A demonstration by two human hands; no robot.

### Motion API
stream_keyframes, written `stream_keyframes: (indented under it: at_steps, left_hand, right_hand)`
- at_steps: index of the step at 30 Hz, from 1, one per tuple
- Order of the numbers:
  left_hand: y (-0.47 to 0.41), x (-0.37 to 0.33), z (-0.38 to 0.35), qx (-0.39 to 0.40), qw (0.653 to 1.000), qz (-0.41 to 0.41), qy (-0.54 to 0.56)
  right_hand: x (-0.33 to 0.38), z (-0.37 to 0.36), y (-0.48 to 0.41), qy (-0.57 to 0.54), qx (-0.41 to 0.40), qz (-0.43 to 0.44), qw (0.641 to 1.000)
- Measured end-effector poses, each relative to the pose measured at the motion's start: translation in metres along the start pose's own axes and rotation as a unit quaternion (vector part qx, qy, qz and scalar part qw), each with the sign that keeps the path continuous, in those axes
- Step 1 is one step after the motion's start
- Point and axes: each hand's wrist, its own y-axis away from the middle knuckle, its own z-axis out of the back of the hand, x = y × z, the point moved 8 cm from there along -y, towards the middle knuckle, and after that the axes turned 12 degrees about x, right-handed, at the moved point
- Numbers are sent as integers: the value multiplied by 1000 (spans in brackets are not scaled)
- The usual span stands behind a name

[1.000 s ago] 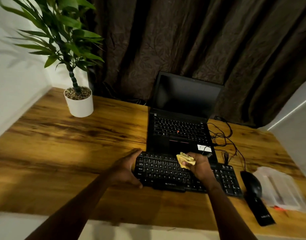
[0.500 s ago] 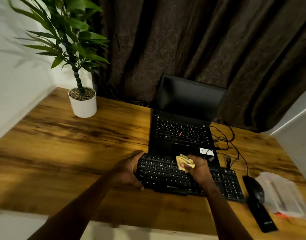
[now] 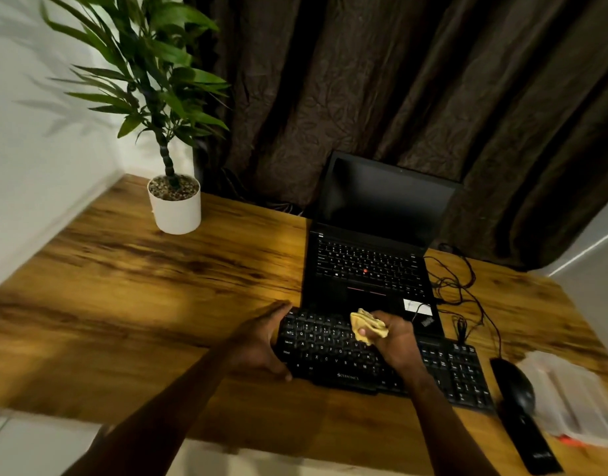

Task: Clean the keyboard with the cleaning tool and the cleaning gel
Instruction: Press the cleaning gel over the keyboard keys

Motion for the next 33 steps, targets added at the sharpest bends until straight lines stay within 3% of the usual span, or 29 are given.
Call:
stream_keyframes:
  at_steps: [9,17,24,33]
  left_hand:
    - [0,6,-1,-12,998,18,-54]
    - [0,6,1,-7,999,17,-41]
    - [1,2,0,11,1000,12,-5]
    - [0,2,0,13,999,28,-9]
  right_hand:
    - [50,-35,-14,5,-5,62,998]
    - [23,-15,-8,18,-14,26,999]
    - [65,-56,-23,6,-1,83,997]
    - [42,-40,-20,24,-15,43,999]
